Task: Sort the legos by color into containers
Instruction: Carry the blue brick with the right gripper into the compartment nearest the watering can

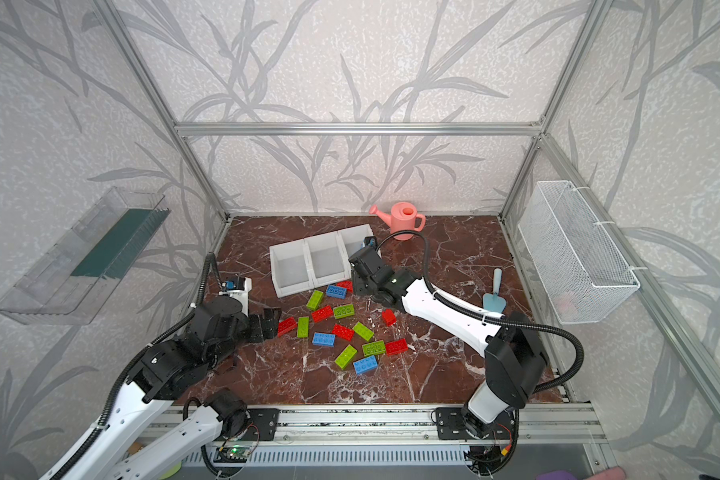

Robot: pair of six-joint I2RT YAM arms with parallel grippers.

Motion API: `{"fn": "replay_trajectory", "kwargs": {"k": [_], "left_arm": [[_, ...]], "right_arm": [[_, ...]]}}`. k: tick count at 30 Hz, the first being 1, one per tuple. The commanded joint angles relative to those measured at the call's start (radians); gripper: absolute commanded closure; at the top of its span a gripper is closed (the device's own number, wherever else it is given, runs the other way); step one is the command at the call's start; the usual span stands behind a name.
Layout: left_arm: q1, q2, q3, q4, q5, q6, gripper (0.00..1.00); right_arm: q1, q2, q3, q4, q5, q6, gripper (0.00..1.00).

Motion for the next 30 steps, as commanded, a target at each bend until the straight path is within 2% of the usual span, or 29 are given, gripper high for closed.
{"fn": "replay_trajectory", "kwargs": {"k": [1, 13, 21, 24, 27, 30], "left_arm": [[-0.001, -0.003, -0.013, -0.012, -0.028, 0.006, 0.12], [0.002, 0.007, -0.016, -0.012, -0.023, 0.009, 0.12], [0.001, 0.014, -0.018, -0.011, -0.021, 0.011, 0.12], [0.0, 0.019, -0.017, -0.011, -0.02, 0.011, 0.12], [0.001, 0.021, -0.018, -0.011, -0.018, 0.013, 0.12], [0.0, 0.026, -0.016, -0.012, -0.025, 0.009, 0.11]], "right_arm": [[-0.052, 0.123, 0.127, -0.005, -0.087, -0.09, 0.46], [-0.182, 0.535, 0.596, -0.061, -0.188, -0.151, 0.46], [-0.222, 0.705, 0.831, -0.125, -0.221, -0.162, 0.46], [-0.228, 0.734, 0.876, -0.139, -0.231, -0.163, 0.4], [-0.229, 0.746, 0.904, -0.156, -0.233, -0.171, 0.24], [-0.229, 0.736, 0.913, -0.167, -0.232, -0.178, 0.14]]}}
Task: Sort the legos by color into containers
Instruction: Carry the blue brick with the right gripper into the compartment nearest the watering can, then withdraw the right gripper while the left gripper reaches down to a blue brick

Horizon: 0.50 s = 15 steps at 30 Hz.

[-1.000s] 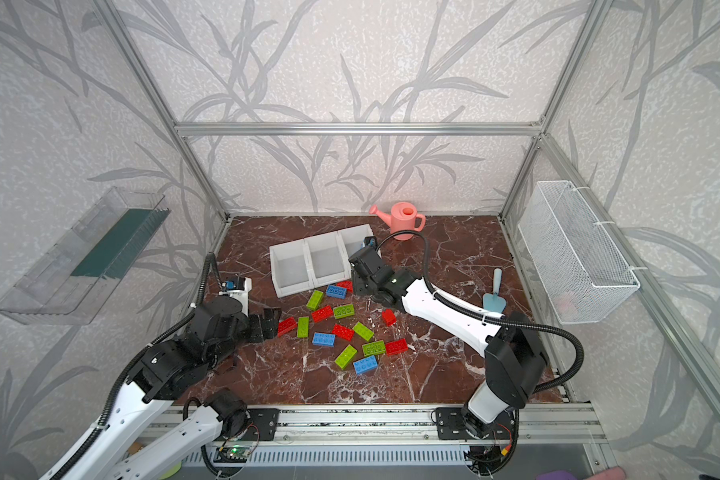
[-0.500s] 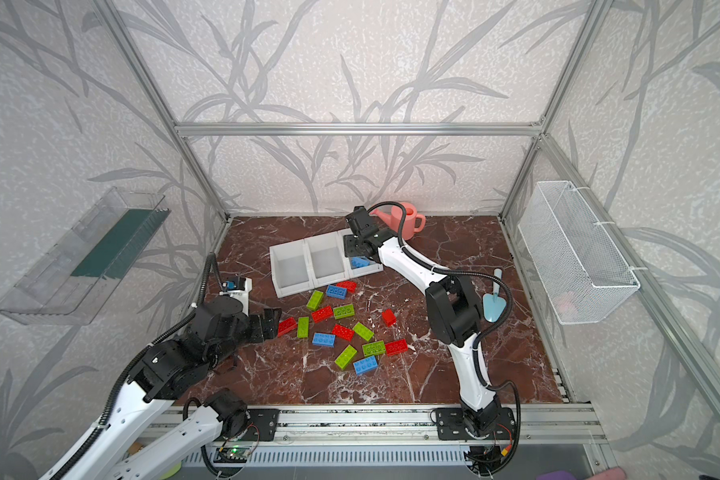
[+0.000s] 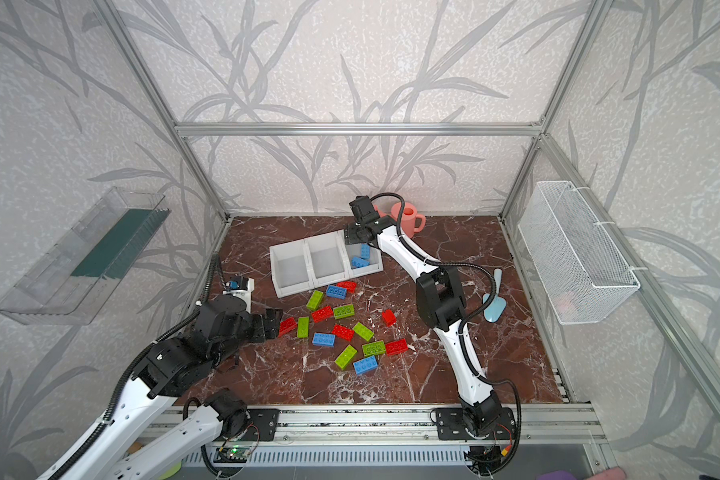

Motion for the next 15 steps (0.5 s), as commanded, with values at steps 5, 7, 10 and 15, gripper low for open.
{"fn": "replay_trajectory", "kwargs": {"k": [5, 7, 10, 15], "left_arm": [[0.0, 0.025, 0.002, -0.021, -0.019, 0.012, 0.03], [-0.001, 0.033, 0.005, -0.018, -0.002, 0.021, 0.02], [-0.001, 0.072, 0.015, -0.015, 0.033, 0.035, 0.02], [-0.01, 0.181, 0.027, -0.02, 0.129, -0.016, 0.03]], "right_arm": [[0.001, -0.077, -0.032, -0.018, -0.038, -0.037, 0.06], [0.001, -0.137, -0.1, 0.011, -0.053, -0.047, 0.04], [0.001, -0.276, -0.262, 0.09, -0.067, -0.052, 0.02], [0.002, -0.546, -0.608, 0.208, -0.086, -0.03, 0.01]]}}
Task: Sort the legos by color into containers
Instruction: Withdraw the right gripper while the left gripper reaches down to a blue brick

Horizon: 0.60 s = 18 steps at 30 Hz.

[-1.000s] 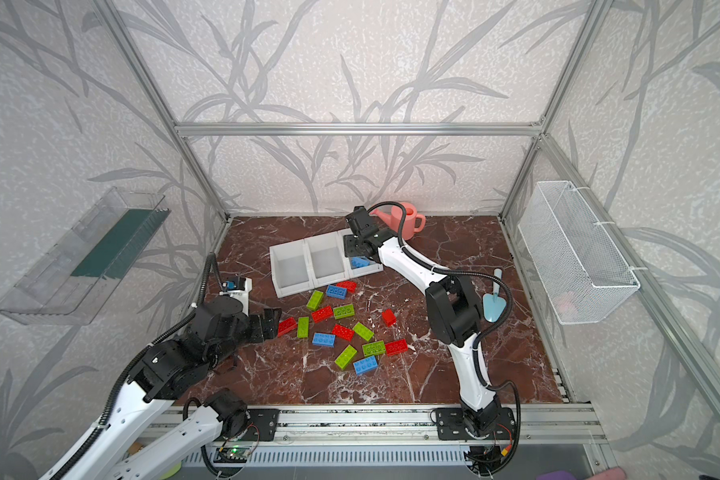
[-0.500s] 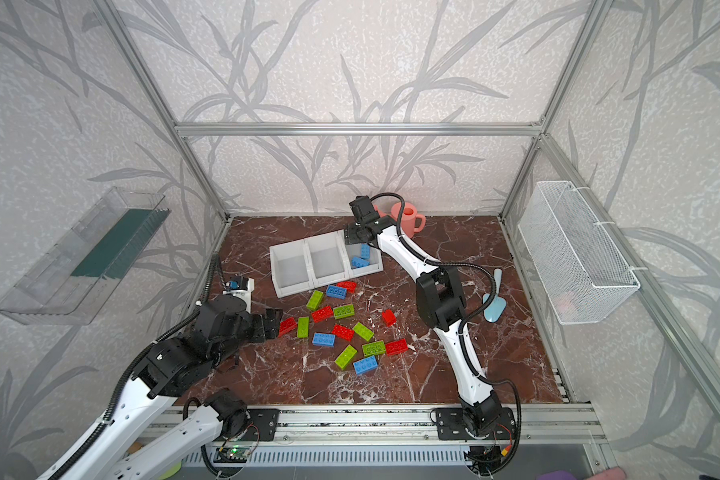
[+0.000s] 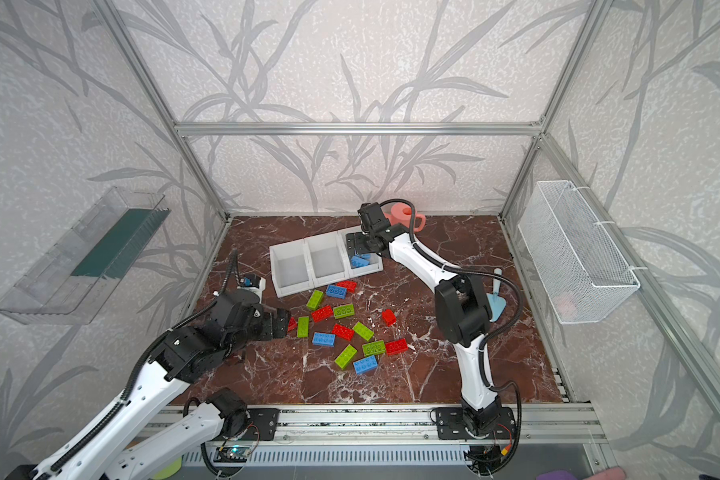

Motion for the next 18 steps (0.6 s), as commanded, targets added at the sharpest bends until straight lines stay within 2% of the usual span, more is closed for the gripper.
{"fn": "replay_trajectory", "kwargs": {"k": [1, 7, 13, 18], "left_arm": [[-0.015, 0.063, 0.019, -0.001, 0.096, -0.037, 0.04], [-0.093, 0.146, -0.009, 0.058, 0.091, -0.084, 0.06], [-0.151, 0.249, -0.036, 0.117, 0.116, -0.08, 0.06], [-0.191, 0.346, -0.045, 0.172, 0.117, -0.092, 0.06]], "right_arm": [[-0.001, -0.22, -0.186, 0.111, -0.023, 0.015, 0.01], [-0.001, -0.543, -0.616, 0.199, -0.017, 0.079, 0.01], [0.001, -0.801, -0.923, 0.265, -0.07, 0.121, 0.01], [0.0, -0.98, -1.113, 0.33, -0.095, 0.133, 0.0]]}}
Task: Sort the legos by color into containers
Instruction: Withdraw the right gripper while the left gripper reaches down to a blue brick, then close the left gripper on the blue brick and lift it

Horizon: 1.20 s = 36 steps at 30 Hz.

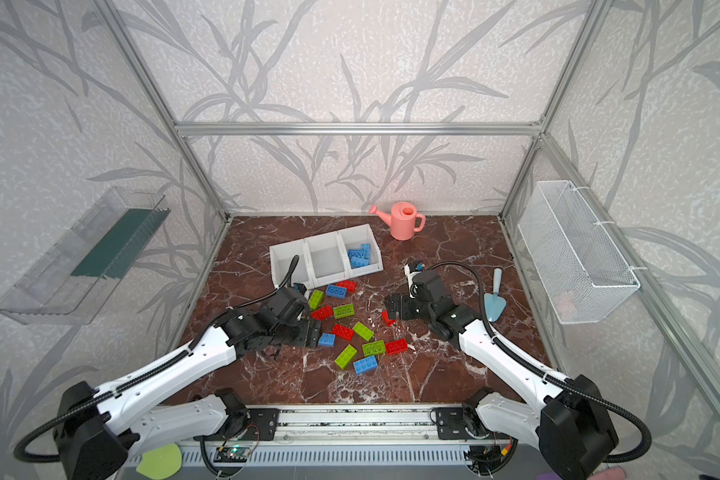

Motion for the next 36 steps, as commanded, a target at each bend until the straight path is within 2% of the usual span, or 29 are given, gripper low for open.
{"fn": "replay_trajectory", "kwargs": {"k": [1, 8, 14, 21, 24, 31, 36], "left_arm": [[-0.021, 0.049, -0.014, 0.057, 0.007, -0.019, 0.06], [-0.044, 0.177, -0.021, 0.138, 0.017, -0.024, 0.06], [-0.047, 0.299, 0.001, 0.166, 0.011, -0.032, 0.07], [-0.047, 0.419, 0.033, 0.186, 0.001, -0.038, 0.13], [-0.047, 0.451, 0.04, 0.197, -0.001, -0.039, 0.19], [-0.047, 0.481, 0.052, 0.203, -0.012, -0.042, 0.4], [-0.046, 0.457, 0.054, 0.189, -0.024, -0.043, 0.46]], "right_arm": [[0.0, -0.103, -0.089, 0.109, -0.032, 0.026, 0.0], [0.0, -0.179, -0.232, 0.181, -0.032, 0.023, 0.0], [0.0, -0.142, -0.277, 0.238, -0.038, 0.024, 0.0], [0.0, -0.088, -0.297, 0.3, -0.046, 0.018, 0.0], [0.001, -0.079, -0.304, 0.316, -0.047, 0.018, 0.0], [0.0, -0.058, -0.307, 0.334, -0.051, 0.018, 0.0], [0.0, -0.044, -0.307, 0.341, -0.055, 0.018, 0.0]]}}
